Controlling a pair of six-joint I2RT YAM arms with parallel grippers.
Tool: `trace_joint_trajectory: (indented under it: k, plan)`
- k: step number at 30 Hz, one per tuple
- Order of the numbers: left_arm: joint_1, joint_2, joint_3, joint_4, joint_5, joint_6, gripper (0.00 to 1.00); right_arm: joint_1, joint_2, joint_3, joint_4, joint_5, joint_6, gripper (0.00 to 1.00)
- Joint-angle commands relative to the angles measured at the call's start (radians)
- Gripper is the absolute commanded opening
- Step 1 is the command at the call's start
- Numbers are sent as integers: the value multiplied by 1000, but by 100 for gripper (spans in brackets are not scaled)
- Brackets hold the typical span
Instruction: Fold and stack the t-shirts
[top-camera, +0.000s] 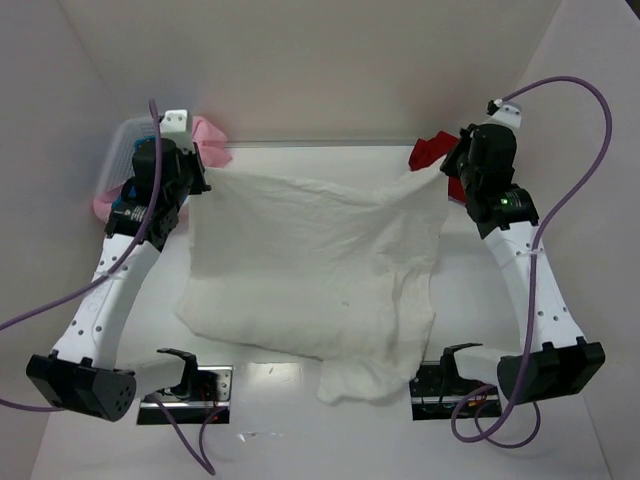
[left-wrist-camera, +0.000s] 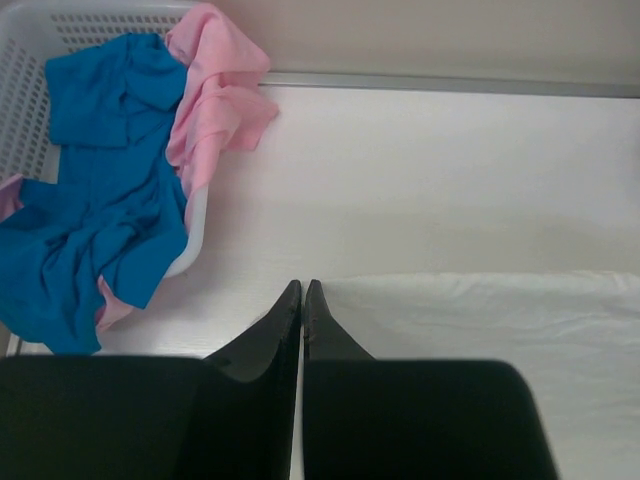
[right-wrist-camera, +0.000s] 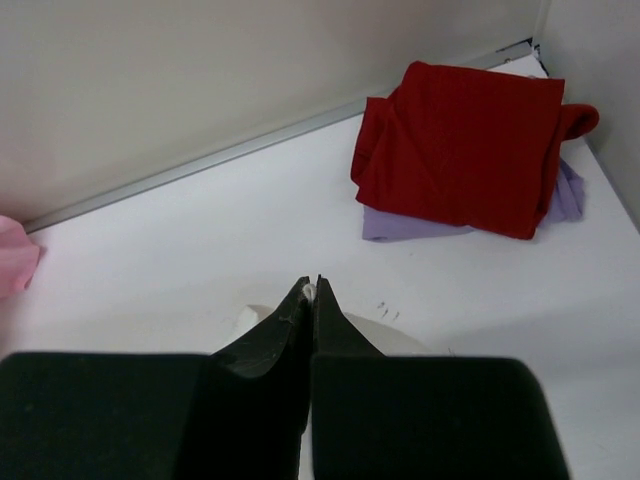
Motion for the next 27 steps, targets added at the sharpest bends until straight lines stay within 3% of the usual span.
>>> trace_joint_trajectory:
  k: [1, 7, 14, 19, 27]
  plan:
    - [0, 57, -34, 153, -16, -13, 0, -7, 51, -36, 220, 25, 19, 0]
    - [31, 237, -32, 245, -16, -13, 0, -7, 219, -1, 280, 21, 19, 0]
    - [35, 445, 94, 281, -22, -13, 0, -7, 385, 114, 306, 21, 31, 0]
    - [101, 565, 178, 316, 67, -45, 0, -7, 522, 244, 293, 26, 37, 0]
    - [148, 832, 506, 270, 105, -7, 0, -36, 674, 464, 263, 36, 37, 0]
